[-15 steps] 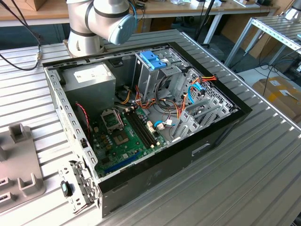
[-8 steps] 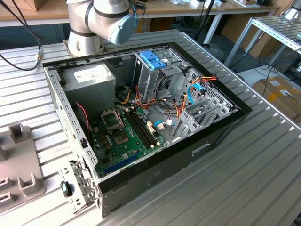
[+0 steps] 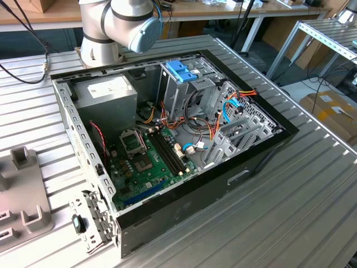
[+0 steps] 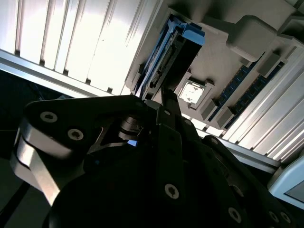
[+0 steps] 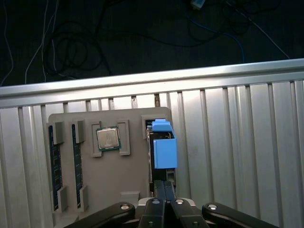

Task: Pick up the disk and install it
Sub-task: 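Pick up the disk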

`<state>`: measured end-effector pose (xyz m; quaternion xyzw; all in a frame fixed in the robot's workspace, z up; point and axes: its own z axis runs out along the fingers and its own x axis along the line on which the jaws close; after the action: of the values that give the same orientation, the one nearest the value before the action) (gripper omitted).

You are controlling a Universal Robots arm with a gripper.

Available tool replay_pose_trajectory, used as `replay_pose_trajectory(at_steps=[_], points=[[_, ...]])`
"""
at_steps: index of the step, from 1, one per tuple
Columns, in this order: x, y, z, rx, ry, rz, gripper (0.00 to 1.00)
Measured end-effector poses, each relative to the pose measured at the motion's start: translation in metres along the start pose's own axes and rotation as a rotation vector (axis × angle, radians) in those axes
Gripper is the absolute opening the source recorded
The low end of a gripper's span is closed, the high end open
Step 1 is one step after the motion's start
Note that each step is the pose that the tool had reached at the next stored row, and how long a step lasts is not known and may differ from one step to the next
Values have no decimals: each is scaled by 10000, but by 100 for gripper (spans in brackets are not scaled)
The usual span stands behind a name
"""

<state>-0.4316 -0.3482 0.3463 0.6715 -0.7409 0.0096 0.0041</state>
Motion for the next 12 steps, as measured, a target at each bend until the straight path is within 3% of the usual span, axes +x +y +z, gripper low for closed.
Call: replay_pose_trajectory(at_steps=[3, 4, 5, 7, 9, 12], points=[[0, 0, 1, 0, 0, 0, 29], [0, 0, 1, 1, 0, 0, 29], [0, 0, 1, 0, 0, 0, 36], [0, 0, 2, 0, 0, 0, 36], [0, 0, 2, 1, 0, 0, 54], [0, 0, 3, 0, 0, 0, 60]])
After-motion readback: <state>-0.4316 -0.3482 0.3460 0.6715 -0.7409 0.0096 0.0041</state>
